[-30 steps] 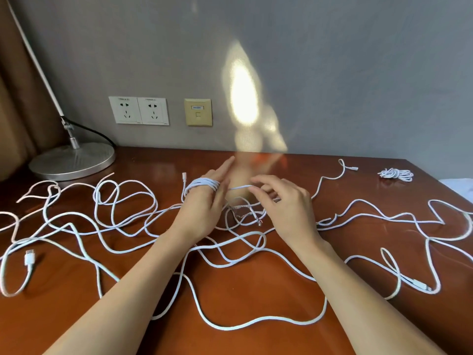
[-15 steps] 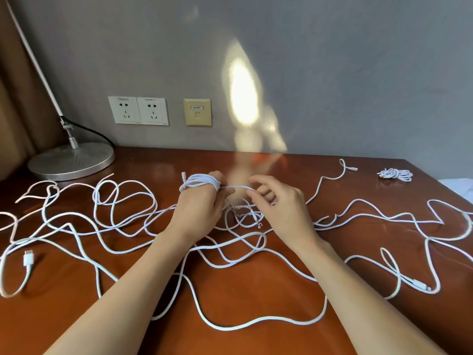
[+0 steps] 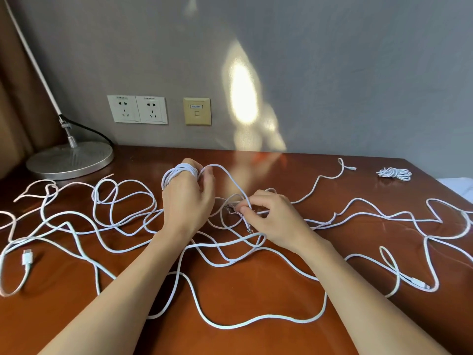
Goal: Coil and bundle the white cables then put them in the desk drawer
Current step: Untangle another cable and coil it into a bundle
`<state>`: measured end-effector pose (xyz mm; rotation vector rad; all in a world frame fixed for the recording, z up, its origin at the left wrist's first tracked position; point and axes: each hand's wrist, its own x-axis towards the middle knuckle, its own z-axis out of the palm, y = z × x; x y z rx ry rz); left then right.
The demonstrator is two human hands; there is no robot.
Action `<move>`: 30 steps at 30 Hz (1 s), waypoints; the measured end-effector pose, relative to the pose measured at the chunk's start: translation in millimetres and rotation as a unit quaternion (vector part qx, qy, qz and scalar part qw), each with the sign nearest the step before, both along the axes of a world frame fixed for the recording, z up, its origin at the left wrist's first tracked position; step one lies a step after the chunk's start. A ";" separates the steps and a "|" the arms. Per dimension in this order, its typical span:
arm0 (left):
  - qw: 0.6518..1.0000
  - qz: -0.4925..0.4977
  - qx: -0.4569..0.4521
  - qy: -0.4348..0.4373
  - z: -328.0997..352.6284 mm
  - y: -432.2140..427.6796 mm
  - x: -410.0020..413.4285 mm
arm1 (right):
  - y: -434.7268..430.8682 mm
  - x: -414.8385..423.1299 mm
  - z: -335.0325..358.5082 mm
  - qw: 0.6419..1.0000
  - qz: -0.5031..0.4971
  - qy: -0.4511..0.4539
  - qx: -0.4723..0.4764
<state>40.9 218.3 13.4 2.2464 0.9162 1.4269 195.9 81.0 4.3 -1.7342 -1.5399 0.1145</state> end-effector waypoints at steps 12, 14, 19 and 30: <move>0.992 -0.009 -0.070 0.105 -2.4 1.4 -1.9 | 0.7 10.3 1.7 0.986 -0.108 -0.034 0.126; 0.991 0.004 -0.076 0.110 -1.1 -0.5 -2.7 | 0.2 11.7 2.8 0.979 -0.129 -0.047 0.149; 0.989 0.021 -0.104 0.105 5.1 -2.9 -3.4 | -3.6 11.8 10.8 0.976 -0.097 0.013 0.194; 0.969 -0.109 -0.211 0.071 -0.6 3.6 -3.8 | -3.3 7.6 10.7 0.970 -0.120 0.024 0.209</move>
